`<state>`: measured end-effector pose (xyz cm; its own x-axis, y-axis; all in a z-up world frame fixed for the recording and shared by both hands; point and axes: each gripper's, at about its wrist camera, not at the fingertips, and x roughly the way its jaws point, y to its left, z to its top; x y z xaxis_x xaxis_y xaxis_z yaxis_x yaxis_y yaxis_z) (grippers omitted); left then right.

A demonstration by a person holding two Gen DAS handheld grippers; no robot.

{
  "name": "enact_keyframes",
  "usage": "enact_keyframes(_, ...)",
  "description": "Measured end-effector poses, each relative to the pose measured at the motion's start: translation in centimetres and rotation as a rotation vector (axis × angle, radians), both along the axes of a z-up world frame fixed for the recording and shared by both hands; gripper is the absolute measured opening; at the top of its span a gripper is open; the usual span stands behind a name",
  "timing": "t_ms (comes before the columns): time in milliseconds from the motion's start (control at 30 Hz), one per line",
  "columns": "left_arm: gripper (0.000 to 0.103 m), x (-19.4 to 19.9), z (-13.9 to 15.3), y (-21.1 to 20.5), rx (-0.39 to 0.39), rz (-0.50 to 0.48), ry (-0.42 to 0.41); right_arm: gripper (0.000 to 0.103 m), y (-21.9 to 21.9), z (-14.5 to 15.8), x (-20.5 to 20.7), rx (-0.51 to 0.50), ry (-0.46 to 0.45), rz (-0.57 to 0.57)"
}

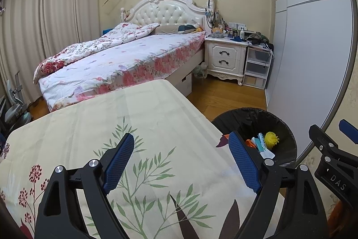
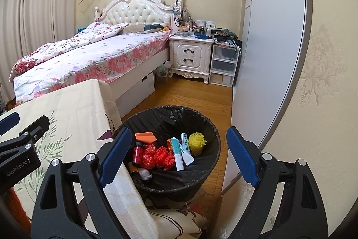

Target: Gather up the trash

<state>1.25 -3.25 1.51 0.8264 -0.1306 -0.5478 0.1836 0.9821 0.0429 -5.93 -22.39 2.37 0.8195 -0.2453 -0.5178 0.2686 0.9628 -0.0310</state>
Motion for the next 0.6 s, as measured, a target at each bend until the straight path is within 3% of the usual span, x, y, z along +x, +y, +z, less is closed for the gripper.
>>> enact_keyframes(600, 0.084, -0.04, -0.07, -0.06, 0.000, 0.000, 0.002, 0.085, -0.09, 0.01, -0.02, 0.000, 0.001, 0.001)
